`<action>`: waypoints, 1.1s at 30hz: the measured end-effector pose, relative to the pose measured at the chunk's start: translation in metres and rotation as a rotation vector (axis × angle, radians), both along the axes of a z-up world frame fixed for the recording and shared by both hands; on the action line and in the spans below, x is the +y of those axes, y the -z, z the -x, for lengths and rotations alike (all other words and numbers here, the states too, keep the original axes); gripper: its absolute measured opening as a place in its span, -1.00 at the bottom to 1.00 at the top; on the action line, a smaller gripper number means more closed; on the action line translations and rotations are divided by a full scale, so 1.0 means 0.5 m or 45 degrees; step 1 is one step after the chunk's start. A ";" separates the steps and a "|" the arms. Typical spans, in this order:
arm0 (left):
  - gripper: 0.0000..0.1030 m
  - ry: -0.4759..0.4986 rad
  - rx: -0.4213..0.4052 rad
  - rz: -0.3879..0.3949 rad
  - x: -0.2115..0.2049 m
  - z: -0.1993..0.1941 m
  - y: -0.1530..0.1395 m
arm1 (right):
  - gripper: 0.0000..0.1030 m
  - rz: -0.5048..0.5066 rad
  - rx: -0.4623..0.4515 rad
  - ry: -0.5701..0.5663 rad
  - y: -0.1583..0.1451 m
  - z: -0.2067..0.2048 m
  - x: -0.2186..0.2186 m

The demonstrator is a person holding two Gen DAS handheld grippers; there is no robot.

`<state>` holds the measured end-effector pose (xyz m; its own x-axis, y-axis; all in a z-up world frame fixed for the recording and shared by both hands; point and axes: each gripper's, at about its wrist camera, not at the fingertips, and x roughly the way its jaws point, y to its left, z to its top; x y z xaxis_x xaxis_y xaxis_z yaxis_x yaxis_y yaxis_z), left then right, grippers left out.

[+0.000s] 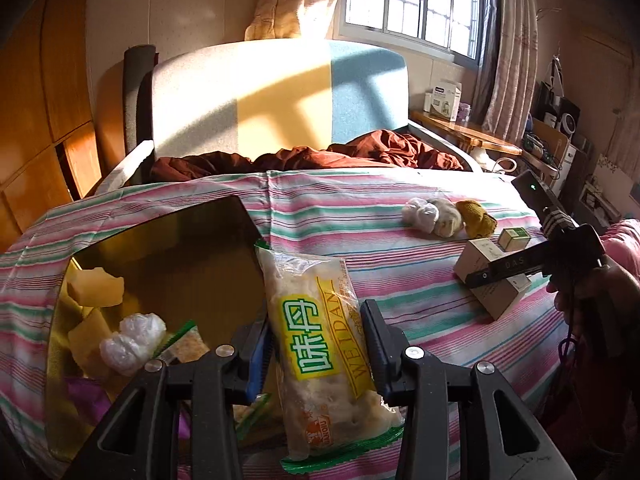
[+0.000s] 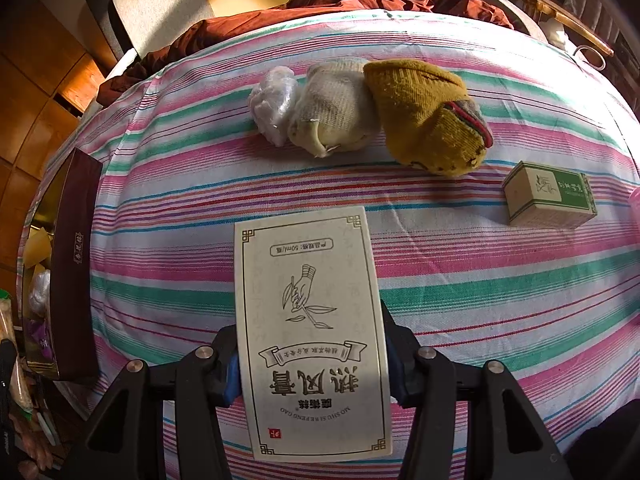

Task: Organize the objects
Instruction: 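Carry the yellow-green packet toward the gold tray with the left gripper, then lower the yellow-green packet into the tray and open the left gripper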

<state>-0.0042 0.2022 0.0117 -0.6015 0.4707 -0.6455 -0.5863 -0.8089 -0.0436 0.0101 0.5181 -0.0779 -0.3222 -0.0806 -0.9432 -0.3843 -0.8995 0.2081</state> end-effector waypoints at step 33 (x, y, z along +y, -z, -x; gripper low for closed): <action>-0.06 -0.471 -0.391 -0.087 -0.263 0.348 0.085 | 0.03 -0.182 -0.051 -0.066 0.006 0.011 -0.042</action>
<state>-0.1780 0.0706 -0.0309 -0.5232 0.3082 -0.7945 -0.2113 -0.9501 -0.2295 0.0047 0.4971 -0.0811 -0.2827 0.0401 -0.9584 -0.3424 -0.9375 0.0618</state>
